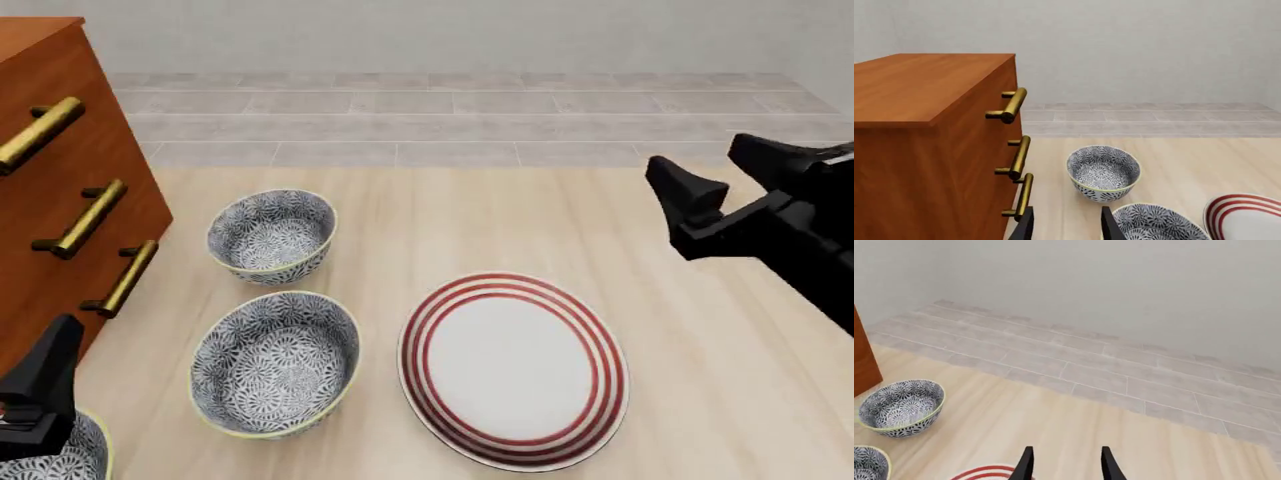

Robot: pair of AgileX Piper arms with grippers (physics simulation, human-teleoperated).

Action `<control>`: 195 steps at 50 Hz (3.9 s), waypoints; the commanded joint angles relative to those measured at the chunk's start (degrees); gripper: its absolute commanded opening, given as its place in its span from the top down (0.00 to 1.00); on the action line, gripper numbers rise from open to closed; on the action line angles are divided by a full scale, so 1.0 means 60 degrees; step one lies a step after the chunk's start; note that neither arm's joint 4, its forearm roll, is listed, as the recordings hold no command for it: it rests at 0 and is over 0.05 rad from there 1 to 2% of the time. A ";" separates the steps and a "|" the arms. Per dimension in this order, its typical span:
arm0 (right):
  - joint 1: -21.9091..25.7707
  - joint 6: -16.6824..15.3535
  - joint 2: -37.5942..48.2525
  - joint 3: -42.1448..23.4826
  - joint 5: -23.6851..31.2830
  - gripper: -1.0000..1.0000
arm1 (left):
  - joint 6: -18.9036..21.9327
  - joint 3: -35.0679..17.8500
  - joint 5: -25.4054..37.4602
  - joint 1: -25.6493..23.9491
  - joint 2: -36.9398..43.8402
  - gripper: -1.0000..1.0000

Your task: Pick up the bowl and put it in the front on the plate.

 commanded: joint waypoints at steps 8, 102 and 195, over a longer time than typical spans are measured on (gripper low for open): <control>0.1253 -0.0430 0.2733 -0.2323 0.0222 0.00 | 0.0001 0.0000 0.0000 -0.0002 0.0000 0.00; 0.3793 0.1039 1.1663 -1.2017 0.4449 0.00 | -0.0003 0.0000 0.0000 -0.0003 0.0000 0.00; 0.4367 0.1314 1.5431 -1.5592 0.5469 0.00 | 0.0001 0.0000 0.0000 0.0000 0.0001 0.00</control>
